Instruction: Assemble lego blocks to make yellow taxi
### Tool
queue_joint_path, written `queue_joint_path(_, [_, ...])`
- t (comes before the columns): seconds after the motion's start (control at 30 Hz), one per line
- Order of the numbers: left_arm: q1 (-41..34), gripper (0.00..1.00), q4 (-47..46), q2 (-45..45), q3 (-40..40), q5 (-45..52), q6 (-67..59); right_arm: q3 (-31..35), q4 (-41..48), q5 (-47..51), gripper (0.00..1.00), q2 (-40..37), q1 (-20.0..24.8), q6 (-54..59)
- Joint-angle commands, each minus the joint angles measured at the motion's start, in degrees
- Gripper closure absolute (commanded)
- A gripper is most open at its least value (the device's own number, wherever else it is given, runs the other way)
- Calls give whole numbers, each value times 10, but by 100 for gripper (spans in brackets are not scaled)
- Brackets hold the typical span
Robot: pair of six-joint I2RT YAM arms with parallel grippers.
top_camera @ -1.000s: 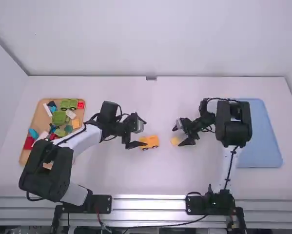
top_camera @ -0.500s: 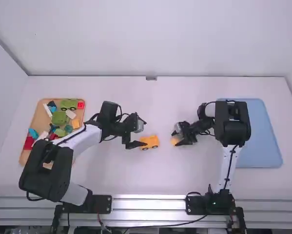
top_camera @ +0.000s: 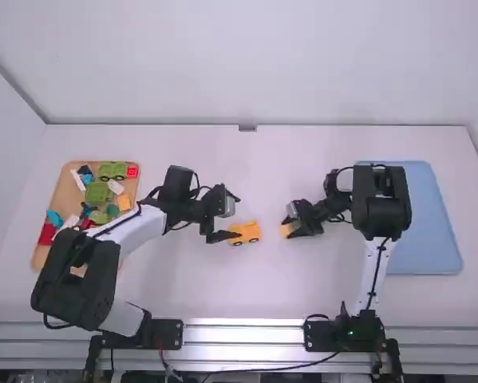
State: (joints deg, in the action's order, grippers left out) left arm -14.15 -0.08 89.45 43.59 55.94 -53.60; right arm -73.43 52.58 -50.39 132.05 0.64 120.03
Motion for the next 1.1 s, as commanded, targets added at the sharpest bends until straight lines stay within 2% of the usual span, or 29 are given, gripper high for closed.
queue_joint_path(0.0, [2,1,4,3,-19,17,2,12,-3,24,61,7,1,-2])
queue_joint_path(0.17, [2,1,12,3,-31,16,2,9,7,22,79,7,1,-1])
queue_joint_path(0.2, [2,1,12,3,-32,16,2,7,9,22,79,7,1,-2])
queue_joint_path(0.27, [2,1,19,3,-40,17,2,-10,51,22,82,6,1,0])
queue_joint_path(0.4, [2,1,71,7,-71,17,5,-44,117,12,93,-5,0,0])
queue_joint_path(0.47, [2,1,115,15,-87,16,33,-55,124,-2,94,-11,1,0])
queue_joint_path(0.57, [2,1,227,38,-124,8,114,-66,122,-26,93,-30,1,-23])
queue_joint_path(0.7, [2,1,313,65,-155,0,151,-64,100,-43,94,-66,1,-76])
queue_joint_path(0.93, [-18,1,377,122,-163,-48,197,-64,89,-37,98,-138,-13,-108])
queue_joint_path(1.07, [-24,1,385,149,-153,-93,195,-64,87,-35,99,-147,-32,-108])
